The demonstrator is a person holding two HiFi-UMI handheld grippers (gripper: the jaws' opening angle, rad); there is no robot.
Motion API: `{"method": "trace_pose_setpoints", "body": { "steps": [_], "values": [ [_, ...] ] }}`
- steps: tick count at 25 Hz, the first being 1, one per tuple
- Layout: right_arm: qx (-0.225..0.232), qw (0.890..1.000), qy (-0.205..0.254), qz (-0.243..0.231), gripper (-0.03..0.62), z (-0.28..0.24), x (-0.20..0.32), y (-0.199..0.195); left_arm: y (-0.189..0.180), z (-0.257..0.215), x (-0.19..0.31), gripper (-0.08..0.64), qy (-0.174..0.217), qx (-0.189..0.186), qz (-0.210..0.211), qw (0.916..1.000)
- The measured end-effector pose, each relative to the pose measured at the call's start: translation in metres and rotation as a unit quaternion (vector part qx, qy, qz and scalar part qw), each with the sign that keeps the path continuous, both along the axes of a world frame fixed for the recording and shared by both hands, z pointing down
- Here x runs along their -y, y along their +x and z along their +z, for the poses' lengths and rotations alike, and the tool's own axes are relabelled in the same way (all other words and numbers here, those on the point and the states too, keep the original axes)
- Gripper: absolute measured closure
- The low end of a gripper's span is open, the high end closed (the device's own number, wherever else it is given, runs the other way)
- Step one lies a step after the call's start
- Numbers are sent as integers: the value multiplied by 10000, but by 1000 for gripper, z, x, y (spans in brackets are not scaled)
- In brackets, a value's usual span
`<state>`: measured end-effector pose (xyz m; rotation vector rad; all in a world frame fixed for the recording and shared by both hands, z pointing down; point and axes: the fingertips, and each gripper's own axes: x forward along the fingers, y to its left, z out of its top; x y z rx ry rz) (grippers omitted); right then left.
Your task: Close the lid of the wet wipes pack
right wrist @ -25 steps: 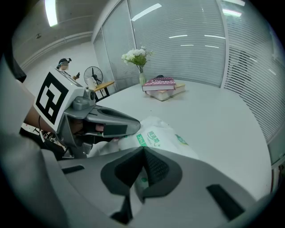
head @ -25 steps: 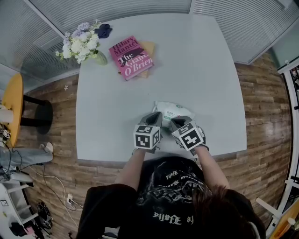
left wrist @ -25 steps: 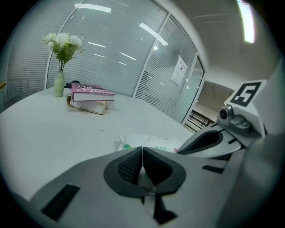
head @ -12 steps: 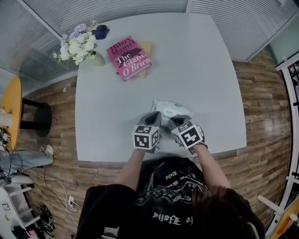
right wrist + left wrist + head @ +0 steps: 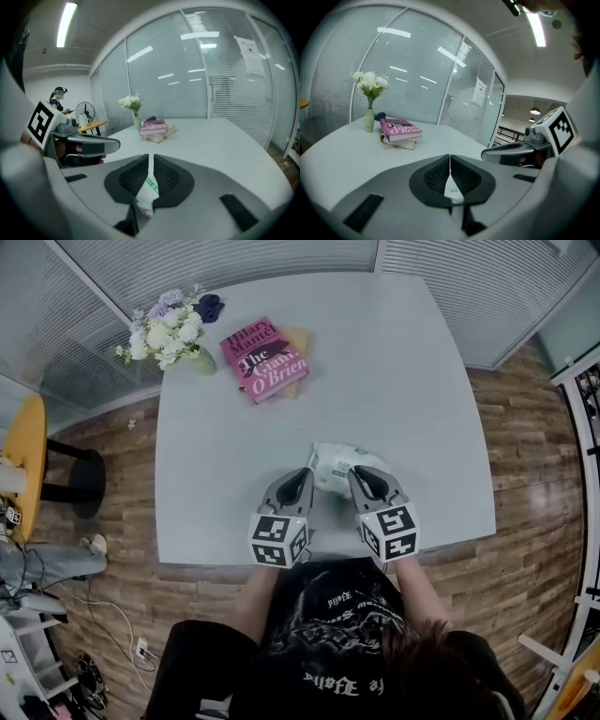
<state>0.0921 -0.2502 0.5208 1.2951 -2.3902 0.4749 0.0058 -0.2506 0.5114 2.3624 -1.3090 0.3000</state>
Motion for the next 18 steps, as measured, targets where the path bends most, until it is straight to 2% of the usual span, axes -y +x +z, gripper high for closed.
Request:
{"method": "trace_pose_setpoints", "body": {
  "steps": [3, 6, 18],
  "values": [
    [146, 9976, 654, 188, 571, -30, -4, -5, -12, -27, -9, 552, 435, 165, -95, 9989],
    [149, 9939, 1033, 362, 582, -47, -13, -9, -21, -48, -20, 552, 741, 225, -137, 9969],
    [62, 9875, 1457, 603, 594, -70, -24, -24, -38, -65, -30, 552, 1013, 165, -89, 9947]
  ]
}}
